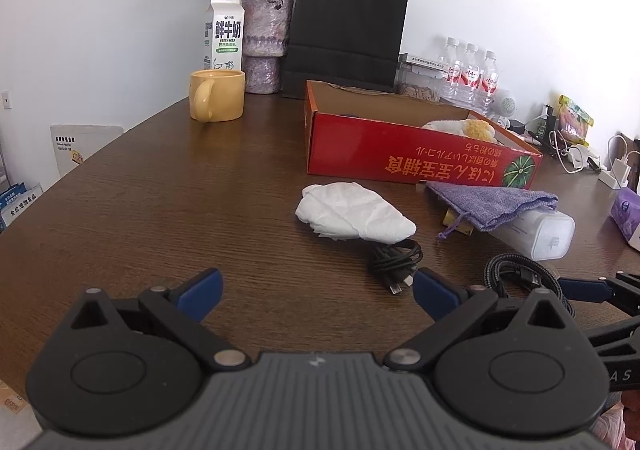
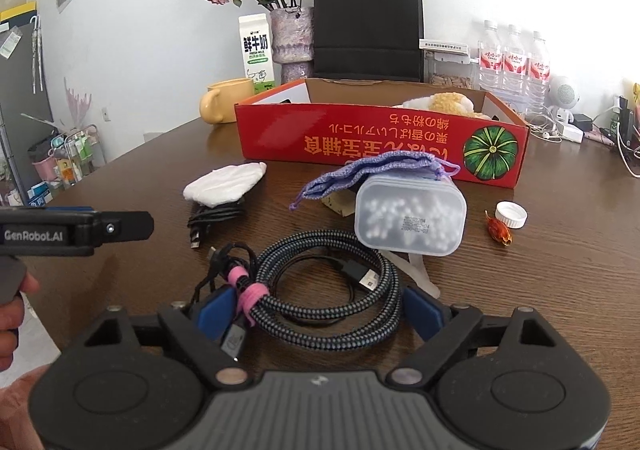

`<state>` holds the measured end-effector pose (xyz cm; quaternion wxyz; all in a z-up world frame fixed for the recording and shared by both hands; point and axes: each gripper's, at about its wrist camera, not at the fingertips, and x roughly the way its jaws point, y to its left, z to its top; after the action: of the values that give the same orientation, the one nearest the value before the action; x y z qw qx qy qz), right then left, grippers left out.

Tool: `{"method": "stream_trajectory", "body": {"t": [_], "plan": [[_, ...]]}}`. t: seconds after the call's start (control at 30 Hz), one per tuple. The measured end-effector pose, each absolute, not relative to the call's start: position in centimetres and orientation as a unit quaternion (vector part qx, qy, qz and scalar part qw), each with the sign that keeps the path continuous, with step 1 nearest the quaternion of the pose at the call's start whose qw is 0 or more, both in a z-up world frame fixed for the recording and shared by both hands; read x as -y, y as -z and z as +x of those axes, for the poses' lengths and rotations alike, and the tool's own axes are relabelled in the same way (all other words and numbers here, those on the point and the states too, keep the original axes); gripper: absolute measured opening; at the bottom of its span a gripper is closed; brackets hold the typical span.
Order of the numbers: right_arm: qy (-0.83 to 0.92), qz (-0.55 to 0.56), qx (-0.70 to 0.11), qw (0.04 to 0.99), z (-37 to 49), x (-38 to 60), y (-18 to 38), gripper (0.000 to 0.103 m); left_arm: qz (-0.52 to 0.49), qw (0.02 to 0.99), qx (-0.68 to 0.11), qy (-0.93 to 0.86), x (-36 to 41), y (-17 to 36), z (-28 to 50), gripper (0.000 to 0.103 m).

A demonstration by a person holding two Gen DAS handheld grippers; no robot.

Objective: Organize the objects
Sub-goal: 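Grasp the braided cable with pink tie with the right tool while the left tool approaches the black cable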

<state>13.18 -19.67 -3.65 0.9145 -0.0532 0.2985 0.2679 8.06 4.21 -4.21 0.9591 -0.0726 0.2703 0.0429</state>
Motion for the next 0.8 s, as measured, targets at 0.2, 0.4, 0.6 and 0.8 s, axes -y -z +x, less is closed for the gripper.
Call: {"method": "stream_trajectory", "body": {"t": [0.2, 0.4, 0.6, 0.8], "plan": [[-0.274, -0.079, -0.308, 0.907, 13.8, 18.8, 3.9, 0.102, -0.071, 0.958, -0.273, -0.043, -4.1, 4.3, 8.0, 0.103], [-0.281, -0.083, -0.303, 0.907, 14.7, 18.1, 4.1, 0.092, -0.071, 0.958, -0.273, -0.048, -4.3, 4.2, 8.0, 0.103], [-0.290, -0.061, -0.288, 0.911, 13.9, 18.7, 3.6, 0.091, -0.070, 0.958, -0.275, -0.047, -4.3, 4.2, 8.1, 0.103], [-0.305, -0.050, -0.250, 0.918, 12.3, 19.3, 1.7, 0.091, -0.069, 0.957, -0.277, -0.047, -3.8, 4.0, 8.4, 0.103]]}}
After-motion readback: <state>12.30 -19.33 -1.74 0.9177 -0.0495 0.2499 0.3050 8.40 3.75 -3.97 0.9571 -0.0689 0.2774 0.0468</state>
